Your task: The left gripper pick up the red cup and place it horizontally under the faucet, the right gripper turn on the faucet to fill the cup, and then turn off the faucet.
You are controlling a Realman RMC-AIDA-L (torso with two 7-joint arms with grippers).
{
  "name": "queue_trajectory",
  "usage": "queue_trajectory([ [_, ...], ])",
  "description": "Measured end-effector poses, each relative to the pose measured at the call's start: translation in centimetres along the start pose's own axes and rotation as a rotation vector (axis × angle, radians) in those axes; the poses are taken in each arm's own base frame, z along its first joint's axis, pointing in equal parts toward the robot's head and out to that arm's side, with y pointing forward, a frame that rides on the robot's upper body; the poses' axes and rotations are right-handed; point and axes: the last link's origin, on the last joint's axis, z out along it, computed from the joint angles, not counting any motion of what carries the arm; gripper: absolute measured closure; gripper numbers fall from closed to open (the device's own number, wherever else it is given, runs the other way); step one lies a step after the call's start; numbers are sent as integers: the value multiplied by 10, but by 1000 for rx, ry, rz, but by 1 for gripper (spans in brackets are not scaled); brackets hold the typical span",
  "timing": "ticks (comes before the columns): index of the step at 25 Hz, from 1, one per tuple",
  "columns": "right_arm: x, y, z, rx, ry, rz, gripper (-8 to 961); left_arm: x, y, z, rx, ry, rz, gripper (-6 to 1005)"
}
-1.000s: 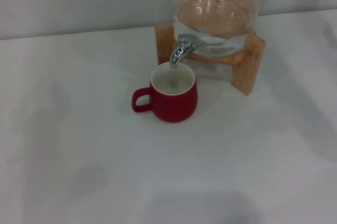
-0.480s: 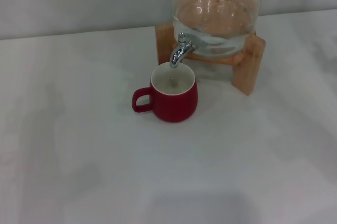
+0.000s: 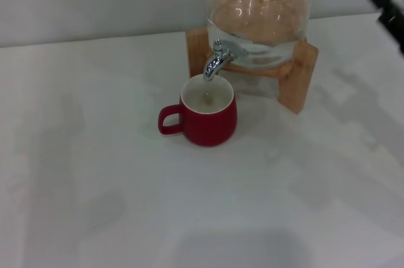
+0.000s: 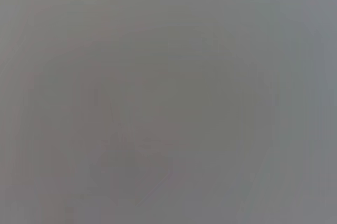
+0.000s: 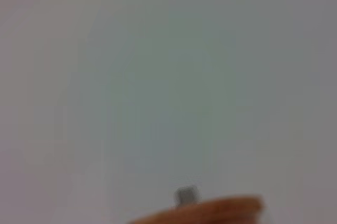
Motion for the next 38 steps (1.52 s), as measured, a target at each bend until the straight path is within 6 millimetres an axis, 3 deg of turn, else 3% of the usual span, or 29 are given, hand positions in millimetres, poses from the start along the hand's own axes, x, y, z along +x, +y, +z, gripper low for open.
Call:
queue_trajectory([
  [15, 33, 27, 6, -226, 222, -79, 264, -3, 7, 13, -24, -21, 1, 303],
  [26, 53, 34, 33, -297, 306, -140, 264, -4, 13, 14, -43, -27, 9, 303],
  [38, 63, 37, 51, -327, 348, -171, 264, -3, 19, 11, -62, -16, 13, 303],
])
